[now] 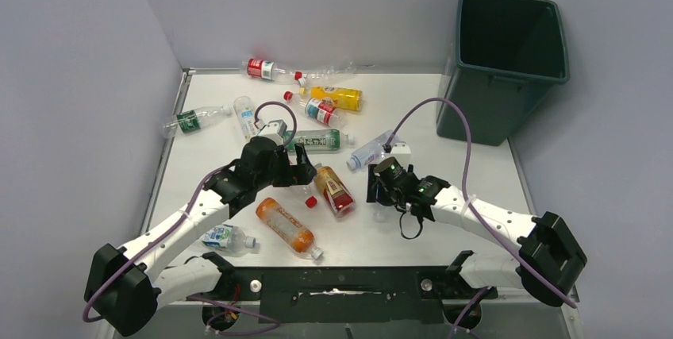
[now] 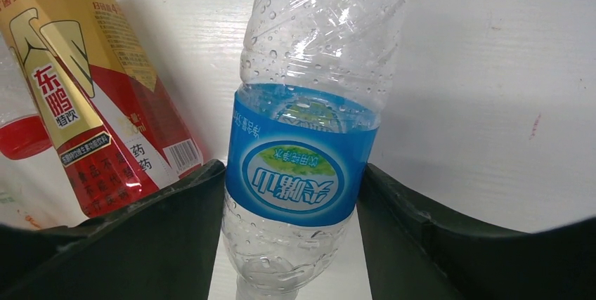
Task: Put the plastic bottles in the bin
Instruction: Pick up the plastic bottle at the center of the board.
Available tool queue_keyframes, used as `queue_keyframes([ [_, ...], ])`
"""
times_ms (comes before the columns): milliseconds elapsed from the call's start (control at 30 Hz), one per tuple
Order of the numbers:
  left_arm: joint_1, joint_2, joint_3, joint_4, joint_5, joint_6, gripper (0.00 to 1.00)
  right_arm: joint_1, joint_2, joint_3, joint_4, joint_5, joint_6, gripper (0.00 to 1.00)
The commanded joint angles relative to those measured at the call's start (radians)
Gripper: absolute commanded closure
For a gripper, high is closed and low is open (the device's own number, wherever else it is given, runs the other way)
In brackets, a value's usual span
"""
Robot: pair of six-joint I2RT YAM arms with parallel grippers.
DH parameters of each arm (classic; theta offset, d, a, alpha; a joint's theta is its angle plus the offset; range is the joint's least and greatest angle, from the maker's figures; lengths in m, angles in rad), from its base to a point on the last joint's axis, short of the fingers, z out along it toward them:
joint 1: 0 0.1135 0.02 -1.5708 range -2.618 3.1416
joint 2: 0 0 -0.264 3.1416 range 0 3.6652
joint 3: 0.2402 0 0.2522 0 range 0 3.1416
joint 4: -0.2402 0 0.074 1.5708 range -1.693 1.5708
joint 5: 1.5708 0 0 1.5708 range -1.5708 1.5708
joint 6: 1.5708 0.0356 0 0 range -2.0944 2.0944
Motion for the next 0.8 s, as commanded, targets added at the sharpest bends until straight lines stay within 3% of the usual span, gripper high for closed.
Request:
queue_keyframes([
  [0, -0.006, 0.001, 0.040, 0.054, -0.002, 0.004, 0.02, 0.011, -0.048, 0.035, 0.014, 0.021, -0.006, 0.37],
  [767, -0.014, 0.031, 0.041, 0.066, -0.002, 0.000, 0.02, 0.015, -0.076, 0.010, 0.034, 0.011, -0.015, 0.38],
])
